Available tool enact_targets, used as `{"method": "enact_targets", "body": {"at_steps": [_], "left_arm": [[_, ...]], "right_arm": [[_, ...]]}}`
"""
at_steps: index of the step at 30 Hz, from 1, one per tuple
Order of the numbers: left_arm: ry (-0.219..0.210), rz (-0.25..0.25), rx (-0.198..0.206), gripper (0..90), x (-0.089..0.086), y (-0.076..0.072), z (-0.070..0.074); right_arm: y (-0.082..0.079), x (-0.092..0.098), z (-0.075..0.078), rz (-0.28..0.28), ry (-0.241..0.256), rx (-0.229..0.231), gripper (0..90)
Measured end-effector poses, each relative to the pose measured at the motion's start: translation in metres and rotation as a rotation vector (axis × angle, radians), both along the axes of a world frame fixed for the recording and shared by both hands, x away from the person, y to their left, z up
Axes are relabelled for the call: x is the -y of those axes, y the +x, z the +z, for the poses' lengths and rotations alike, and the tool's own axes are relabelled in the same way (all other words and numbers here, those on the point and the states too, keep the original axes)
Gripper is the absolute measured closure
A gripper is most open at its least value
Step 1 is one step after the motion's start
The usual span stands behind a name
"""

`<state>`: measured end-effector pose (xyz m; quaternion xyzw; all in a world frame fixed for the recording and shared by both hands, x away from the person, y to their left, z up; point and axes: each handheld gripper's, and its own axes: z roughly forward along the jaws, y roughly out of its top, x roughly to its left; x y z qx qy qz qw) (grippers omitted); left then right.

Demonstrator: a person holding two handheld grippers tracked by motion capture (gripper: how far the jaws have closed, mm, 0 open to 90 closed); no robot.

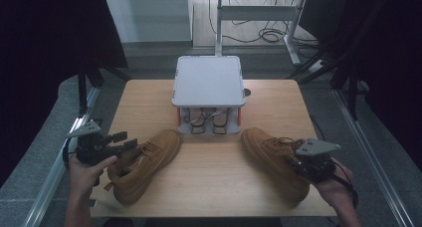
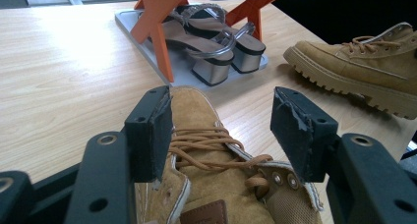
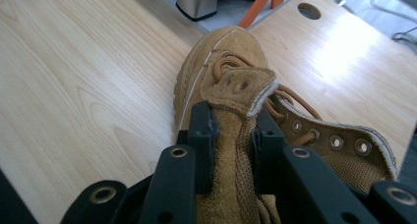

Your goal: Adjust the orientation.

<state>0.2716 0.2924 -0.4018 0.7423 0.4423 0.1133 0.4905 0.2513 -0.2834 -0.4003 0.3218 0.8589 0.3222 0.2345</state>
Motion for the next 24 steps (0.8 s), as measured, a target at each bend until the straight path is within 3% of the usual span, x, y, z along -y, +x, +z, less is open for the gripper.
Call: {"method": "enact_targets", "body": {"at_steps": [10,15,19,21,24], "left_arm": [[0.005,-0.001,-0.006,41.2,0.003,-0.001,-0.001],[0.007,-0.001,-0.009,41.2,0.004,-0.001,-0.002],[0.005,0.002,-0.011,41.1,0.003,-0.001,-0.002],[0.005,0.002,-0.011,41.2,0.003,-0.001,-0.002],[0.007,0.001,-0.013,41.2,0.004,-0.001,-0.003]], "right_arm": [[-0.007,-0.001,-0.014,0.036,0.059,-0.071,64.9],[-0.003,0.000,-0.017,0.033,0.089,-0.122,52.8],[-0.002,0.002,-0.012,0.004,0.147,-0.097,42.0],[-0.002,0.005,-0.003,-0.006,0.203,-0.068,40.2],[-0.001,0.006,0.009,-0.010,0.222,-0.039,38.8]]}}
